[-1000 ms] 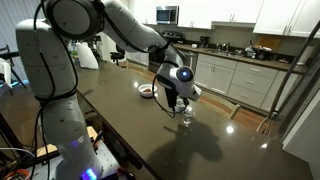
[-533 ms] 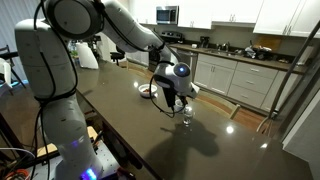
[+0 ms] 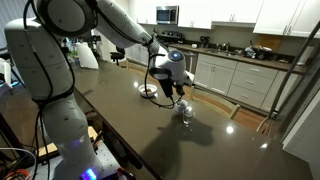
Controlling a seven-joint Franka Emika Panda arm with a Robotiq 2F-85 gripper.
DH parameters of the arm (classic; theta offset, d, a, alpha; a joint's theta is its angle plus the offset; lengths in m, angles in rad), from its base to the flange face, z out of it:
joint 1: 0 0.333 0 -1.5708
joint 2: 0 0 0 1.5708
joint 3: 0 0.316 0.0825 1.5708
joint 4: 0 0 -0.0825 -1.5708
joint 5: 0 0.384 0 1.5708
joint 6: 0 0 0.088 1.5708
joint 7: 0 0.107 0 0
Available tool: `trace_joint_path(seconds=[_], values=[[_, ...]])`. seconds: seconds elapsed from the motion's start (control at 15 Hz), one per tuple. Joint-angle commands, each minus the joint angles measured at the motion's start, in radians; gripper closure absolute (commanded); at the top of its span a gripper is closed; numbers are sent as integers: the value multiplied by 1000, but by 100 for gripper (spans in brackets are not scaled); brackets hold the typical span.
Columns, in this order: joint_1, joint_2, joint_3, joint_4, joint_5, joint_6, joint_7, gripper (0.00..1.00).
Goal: Use the spoon to move some of the object from the bowl to the white cup
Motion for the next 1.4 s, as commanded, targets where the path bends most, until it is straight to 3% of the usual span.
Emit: trace_joint_path(seconds=[0.0, 0.93, 1.33], values=[[10, -34, 5, -23, -154, 32, 131, 96], [6, -13, 2, -2, -156, 4, 121, 96], [12, -29, 10, -15, -214, 21, 162, 96]])
